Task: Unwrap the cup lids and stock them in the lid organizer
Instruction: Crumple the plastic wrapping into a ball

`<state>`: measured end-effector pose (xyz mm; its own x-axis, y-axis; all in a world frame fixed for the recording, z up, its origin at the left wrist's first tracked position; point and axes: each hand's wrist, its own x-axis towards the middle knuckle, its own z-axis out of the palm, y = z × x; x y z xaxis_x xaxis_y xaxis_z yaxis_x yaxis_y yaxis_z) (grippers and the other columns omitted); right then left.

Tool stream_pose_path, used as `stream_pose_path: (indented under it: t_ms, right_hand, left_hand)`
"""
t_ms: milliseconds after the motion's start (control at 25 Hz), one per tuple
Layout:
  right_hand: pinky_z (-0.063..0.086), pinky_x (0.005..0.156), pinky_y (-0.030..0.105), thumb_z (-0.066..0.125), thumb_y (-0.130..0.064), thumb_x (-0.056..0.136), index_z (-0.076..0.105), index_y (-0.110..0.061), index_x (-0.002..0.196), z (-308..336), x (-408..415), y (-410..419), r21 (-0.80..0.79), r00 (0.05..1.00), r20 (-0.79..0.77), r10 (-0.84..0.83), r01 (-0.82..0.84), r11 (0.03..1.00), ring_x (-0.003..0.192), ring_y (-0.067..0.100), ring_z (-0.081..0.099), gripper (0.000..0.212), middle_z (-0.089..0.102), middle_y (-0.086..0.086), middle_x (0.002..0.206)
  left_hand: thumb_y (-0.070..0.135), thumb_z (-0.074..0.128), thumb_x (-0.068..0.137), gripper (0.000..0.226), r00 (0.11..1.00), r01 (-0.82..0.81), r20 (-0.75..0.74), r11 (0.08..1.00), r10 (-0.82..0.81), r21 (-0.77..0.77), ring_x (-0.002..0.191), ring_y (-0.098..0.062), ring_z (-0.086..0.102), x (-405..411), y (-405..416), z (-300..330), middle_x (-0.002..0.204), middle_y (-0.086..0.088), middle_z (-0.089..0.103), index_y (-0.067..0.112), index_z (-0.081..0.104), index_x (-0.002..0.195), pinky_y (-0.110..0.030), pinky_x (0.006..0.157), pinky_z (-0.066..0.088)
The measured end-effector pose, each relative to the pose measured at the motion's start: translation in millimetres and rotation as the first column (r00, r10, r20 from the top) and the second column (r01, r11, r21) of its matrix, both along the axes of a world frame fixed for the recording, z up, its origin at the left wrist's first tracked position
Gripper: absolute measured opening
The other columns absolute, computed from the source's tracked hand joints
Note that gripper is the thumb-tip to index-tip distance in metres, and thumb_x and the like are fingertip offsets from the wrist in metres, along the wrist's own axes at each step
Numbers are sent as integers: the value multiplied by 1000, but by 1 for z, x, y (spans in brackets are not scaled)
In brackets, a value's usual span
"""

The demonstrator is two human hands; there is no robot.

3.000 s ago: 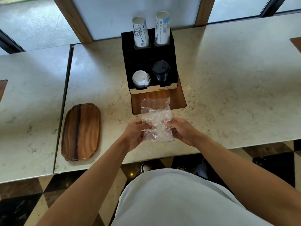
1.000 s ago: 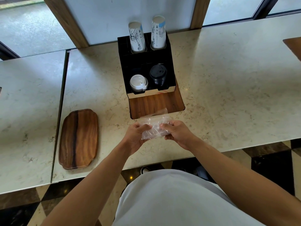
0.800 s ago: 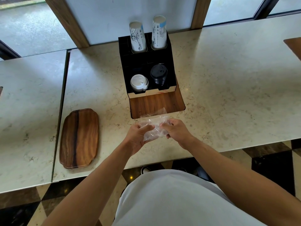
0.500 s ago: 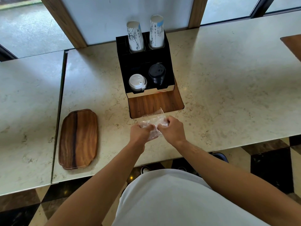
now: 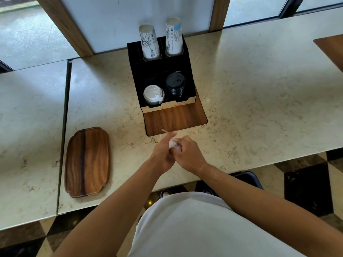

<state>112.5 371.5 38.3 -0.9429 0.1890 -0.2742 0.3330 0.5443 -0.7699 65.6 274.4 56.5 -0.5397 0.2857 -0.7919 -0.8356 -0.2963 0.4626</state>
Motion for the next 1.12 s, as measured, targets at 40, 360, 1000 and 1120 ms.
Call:
stream_pose_path:
  t_ms: [40, 360, 1000, 1120]
  right_hand:
    - [43, 71, 13, 57, -25, 101, 70, -9, 120, -1, 0, 1, -30, 1000, 10, -4, 4, 1000, 88, 15, 60, 27, 62, 2, 100]
    - [51, 78, 18, 64, -25, 96, 61, -19, 126, -16, -3, 15, -301, 957, 173, -231, 275, 913, 99, 12, 62, 31, 65, -2, 109]
    - [55, 74, 33, 73, -18, 91, 71, -15, 88, -39, 14, 43, -553, 837, 326, -439, 545, 630, 82, 18, 71, 5, 70, 2, 86]
    - [55, 74, 34, 73, -19, 92, 72, -16, 90, -47, 39, 56, -545, 768, 358, -531, 634, 548, 80, 17, 70, 4, 72, 1, 86]
  left_hand:
    - [17, 74, 90, 31, 999, 42, -29, 997, -44, -60, 107, -33, 71, -1, -1, -3, 117, -23, 71, 0, 65, 114, -41, 94, 58]
    - [-4, 64, 89, 20, 992, 53, -98, 979, -74, -195, 111, -37, 64, -12, -15, -18, 117, -14, 60, 9, 61, 103, -54, 100, 54]
    - [5, 77, 87, 31, 908, 357, -171, 920, -382, -161, 102, -30, 72, -16, -11, -42, 116, -19, 74, -2, 71, 117, -45, 92, 61]
    - [2, 76, 87, 33, 850, 473, -163, 862, -501, -184, 97, -29, 71, -9, 8, -45, 109, -19, 72, -6, 68, 118, -47, 91, 61]
